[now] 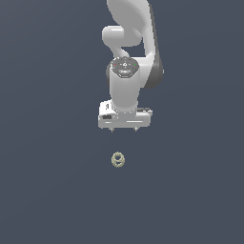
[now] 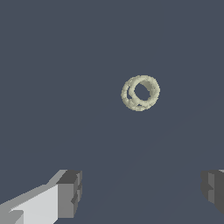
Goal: Pick up the object and move it to a goal position.
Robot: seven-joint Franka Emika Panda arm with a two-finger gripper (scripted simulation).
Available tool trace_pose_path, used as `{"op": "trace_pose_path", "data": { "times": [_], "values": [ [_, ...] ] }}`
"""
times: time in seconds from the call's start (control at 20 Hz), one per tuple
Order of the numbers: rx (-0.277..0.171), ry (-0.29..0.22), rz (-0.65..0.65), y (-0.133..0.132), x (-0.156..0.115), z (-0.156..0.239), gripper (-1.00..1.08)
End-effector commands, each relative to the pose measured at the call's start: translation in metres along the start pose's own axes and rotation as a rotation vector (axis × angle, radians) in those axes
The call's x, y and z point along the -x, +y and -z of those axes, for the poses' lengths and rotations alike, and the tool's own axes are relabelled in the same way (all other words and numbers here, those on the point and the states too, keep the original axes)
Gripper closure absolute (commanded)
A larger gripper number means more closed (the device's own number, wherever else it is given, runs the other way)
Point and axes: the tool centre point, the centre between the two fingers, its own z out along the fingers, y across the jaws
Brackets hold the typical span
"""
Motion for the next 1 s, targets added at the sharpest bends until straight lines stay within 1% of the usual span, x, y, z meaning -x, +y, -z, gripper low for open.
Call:
{"op": "trace_pose_path", "data": {
  "times": [0.0,0.5,0.75,0.95],
  "values": [
    [0.000,0.000,0.000,0.000,0.000,0.000,-0.92],
    [0.023,-0.015,0.070,-0.019,0.006,0.001,-0.92],
    [0.021,-0.012,0.052,-0.017,0.002,-0.001,-0.92],
    [0.017,-0.008,0.010,-0.013,-0.007,-0.007,-0.92]
  ]
}}
